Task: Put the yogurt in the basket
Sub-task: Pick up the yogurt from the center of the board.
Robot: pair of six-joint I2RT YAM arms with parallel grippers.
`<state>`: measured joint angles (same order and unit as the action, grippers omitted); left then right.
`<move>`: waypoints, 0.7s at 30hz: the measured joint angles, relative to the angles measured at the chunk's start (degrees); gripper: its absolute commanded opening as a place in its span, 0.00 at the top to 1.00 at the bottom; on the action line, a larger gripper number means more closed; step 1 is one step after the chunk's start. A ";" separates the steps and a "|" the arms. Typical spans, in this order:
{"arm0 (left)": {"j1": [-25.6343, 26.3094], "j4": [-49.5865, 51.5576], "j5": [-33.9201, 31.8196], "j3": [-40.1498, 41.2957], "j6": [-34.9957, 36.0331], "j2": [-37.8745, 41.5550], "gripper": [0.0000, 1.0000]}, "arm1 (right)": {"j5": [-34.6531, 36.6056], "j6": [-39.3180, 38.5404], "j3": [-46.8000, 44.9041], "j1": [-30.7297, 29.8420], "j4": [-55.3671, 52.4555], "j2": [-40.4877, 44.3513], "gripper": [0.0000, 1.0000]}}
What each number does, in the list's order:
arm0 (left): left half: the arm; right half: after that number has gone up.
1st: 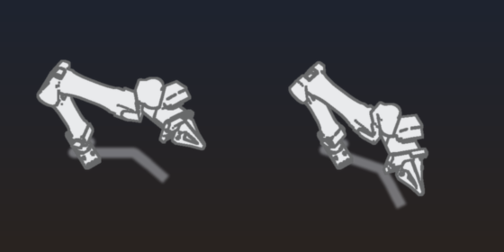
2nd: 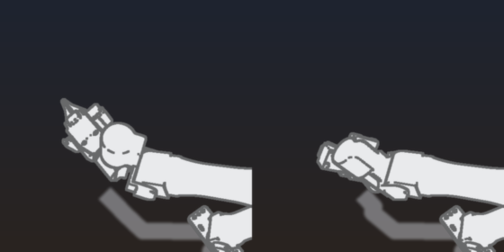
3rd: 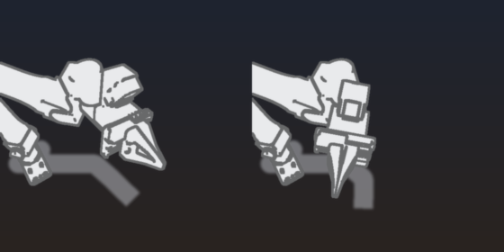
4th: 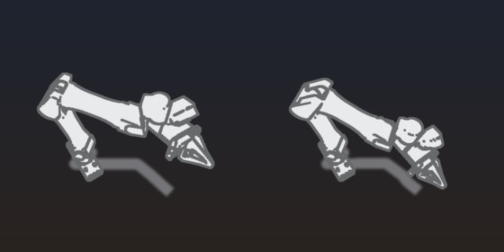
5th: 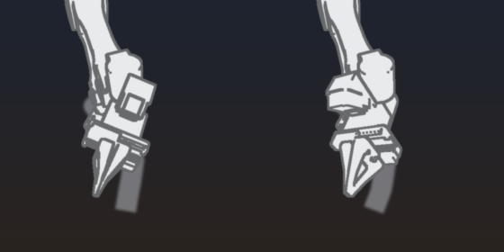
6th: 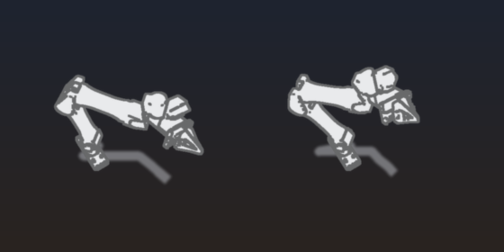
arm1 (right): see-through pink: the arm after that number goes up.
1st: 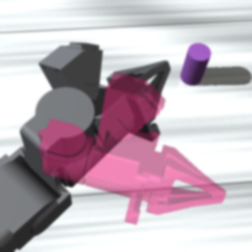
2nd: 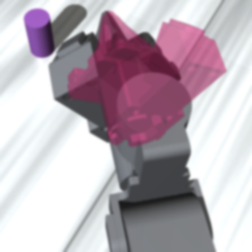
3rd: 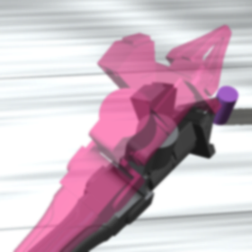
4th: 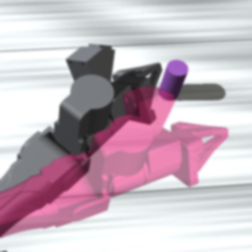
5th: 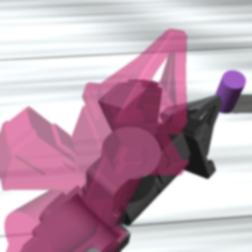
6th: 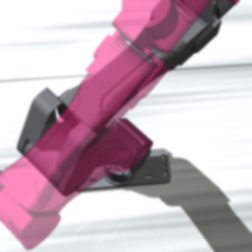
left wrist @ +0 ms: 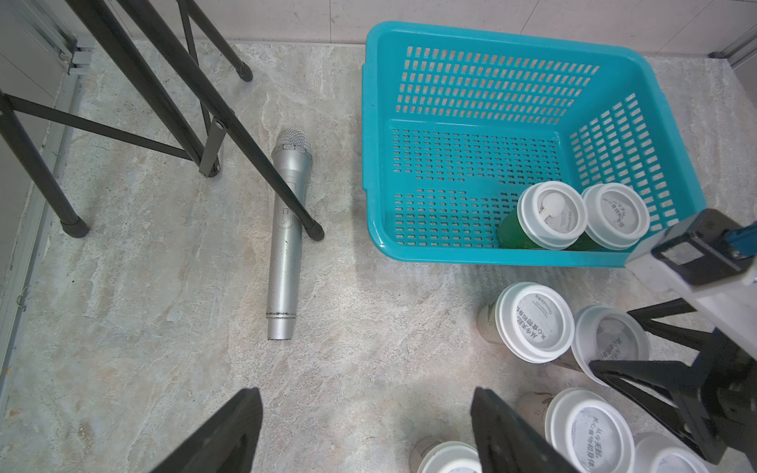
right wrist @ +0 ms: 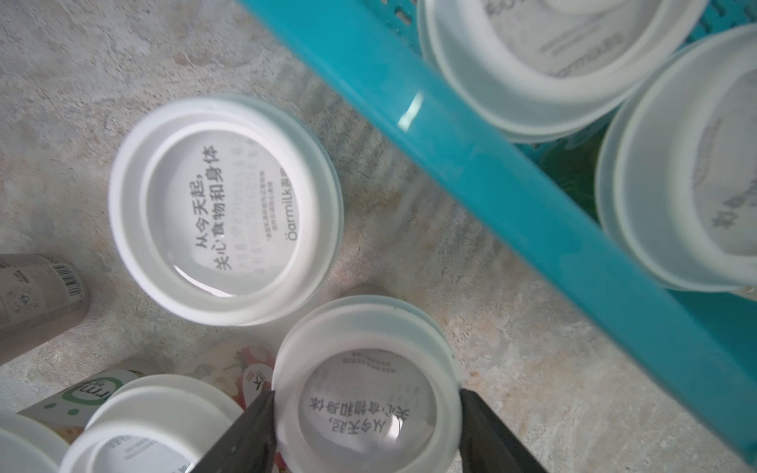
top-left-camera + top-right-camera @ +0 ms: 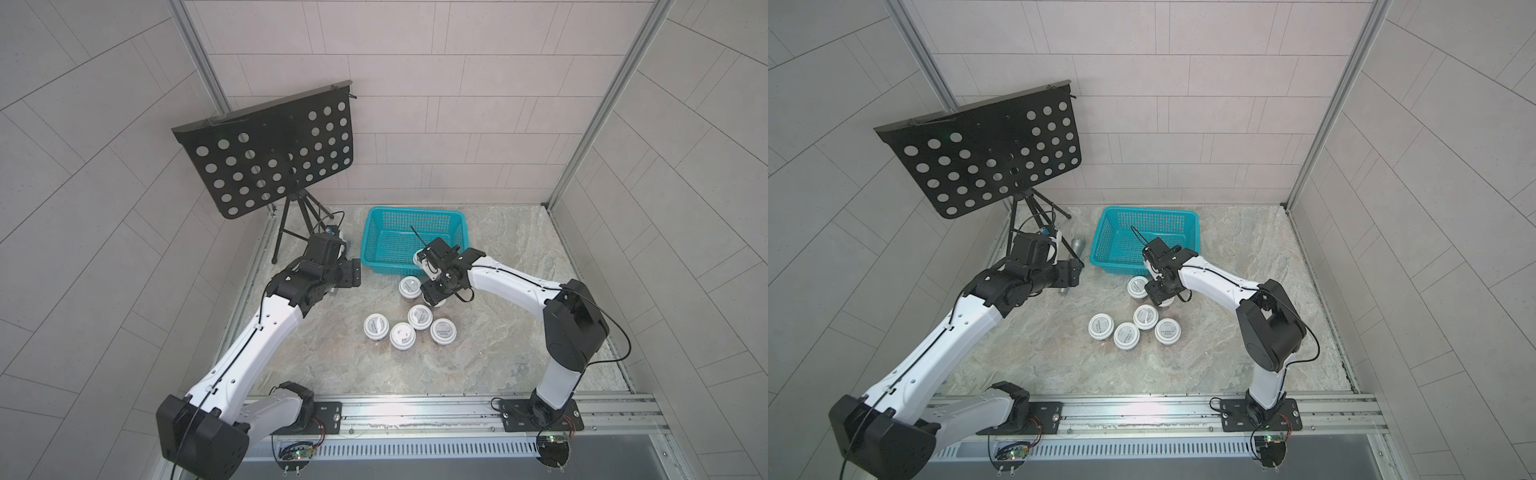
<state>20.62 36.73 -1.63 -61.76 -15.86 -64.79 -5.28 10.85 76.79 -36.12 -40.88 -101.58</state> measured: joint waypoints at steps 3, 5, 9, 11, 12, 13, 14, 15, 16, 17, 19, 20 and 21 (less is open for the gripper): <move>-0.07 0.00 0.02 0.00 0.02 0.00 0.13 | 0.17 0.02 0.02 -0.09 0.02 0.00 0.35; -0.17 0.00 0.07 0.00 0.02 0.00 0.13 | 0.26 0.02 0.04 -0.15 0.00 0.00 0.36; -0.37 -0.02 0.09 0.00 0.02 0.00 0.13 | 0.31 0.02 0.20 -0.15 -0.26 0.00 0.36; -0.42 -0.02 0.13 0.00 0.00 0.00 0.13 | 0.17 0.02 0.37 -0.09 -0.48 0.00 0.36; -0.48 -0.02 0.15 0.00 0.02 0.00 0.13 | 0.00 0.00 0.46 0.02 -0.59 0.00 0.36; -0.50 -0.02 0.22 0.00 0.02 0.00 0.13 | -0.20 0.00 0.52 0.17 -0.72 0.00 0.36; -0.55 -0.02 0.26 0.00 0.02 0.00 0.13 | -0.31 -0.02 0.63 0.33 -0.96 0.00 0.37; -0.63 -0.02 0.33 0.00 0.00 0.00 0.13 | -0.48 -0.04 0.76 0.52 -1.33 0.00 0.37; -0.63 -0.02 0.35 0.00 0.02 0.00 0.13 | -0.70 -0.09 0.90 0.70 -1.66 0.02 0.37; -0.66 -0.02 0.35 0.00 0.02 0.00 0.13 | -0.94 -0.09 1.18 0.94 -2.08 0.02 0.37; -0.74 -0.02 0.46 0.00 0.02 0.00 0.13 | -1.60 -0.11 1.79 1.36 -2.67 0.11 0.37; -0.74 -0.02 0.50 0.00 0.02 0.00 0.13 | -1.84 -0.15 2.16 1.53 -2.97 0.22 0.37; -0.79 -0.02 0.55 0.00 0.00 0.00 0.13 | -2.23 -0.22 2.58 1.77 -3.23 0.35 0.37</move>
<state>19.84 36.71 -1.08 -61.76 -15.86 -64.79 -7.51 10.63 79.37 -34.35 -44.12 -101.23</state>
